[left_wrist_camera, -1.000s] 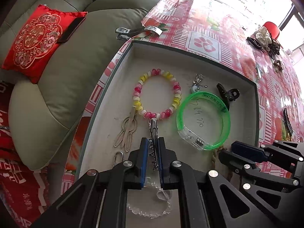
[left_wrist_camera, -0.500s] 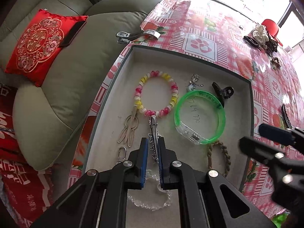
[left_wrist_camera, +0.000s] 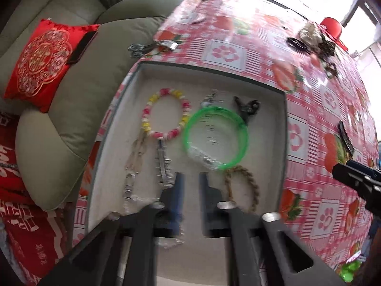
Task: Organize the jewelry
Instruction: 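Move both tools back toward the black hair clip and yellow cord charm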
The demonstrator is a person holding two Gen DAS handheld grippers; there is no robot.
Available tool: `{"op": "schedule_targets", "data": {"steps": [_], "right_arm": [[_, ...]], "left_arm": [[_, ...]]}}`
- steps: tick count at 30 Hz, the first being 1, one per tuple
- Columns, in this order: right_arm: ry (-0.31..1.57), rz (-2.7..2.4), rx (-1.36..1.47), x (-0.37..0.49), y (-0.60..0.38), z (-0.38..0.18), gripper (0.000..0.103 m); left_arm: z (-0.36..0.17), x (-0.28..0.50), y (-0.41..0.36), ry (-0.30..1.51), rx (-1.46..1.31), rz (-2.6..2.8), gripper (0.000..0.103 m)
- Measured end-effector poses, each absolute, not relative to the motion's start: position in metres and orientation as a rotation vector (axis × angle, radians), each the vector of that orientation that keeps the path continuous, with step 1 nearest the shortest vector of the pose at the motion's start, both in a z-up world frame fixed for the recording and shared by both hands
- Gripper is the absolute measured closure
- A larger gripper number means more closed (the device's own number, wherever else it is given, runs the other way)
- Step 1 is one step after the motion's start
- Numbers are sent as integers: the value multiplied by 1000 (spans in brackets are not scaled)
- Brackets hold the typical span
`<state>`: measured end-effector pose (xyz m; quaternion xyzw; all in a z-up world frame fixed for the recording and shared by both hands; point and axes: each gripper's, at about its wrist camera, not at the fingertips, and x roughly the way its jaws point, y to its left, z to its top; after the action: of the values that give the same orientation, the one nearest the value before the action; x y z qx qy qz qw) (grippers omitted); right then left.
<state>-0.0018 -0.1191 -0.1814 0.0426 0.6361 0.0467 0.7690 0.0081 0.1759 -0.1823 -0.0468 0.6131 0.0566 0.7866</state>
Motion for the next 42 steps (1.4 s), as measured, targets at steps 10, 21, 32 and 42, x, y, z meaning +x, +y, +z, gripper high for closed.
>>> {"op": "schedule_targets", "data": {"steps": [10,21,32,42], "right_arm": [[1364,-94,121,-8,-209,-182,35],[1376,-108,130,-13,-253,-195,35],[1383,-13,5,-3,-239,-219,62],[1347,-9,-30,-12,-247,-220,89]], "left_arm": [[-161,29,111,1278,-24,44,0],[-167,53,48,1300,13,-35,0],[-187,70,17,1379,-19,-95,0],[-192,93,-27,1350,47,-168,0]]}}
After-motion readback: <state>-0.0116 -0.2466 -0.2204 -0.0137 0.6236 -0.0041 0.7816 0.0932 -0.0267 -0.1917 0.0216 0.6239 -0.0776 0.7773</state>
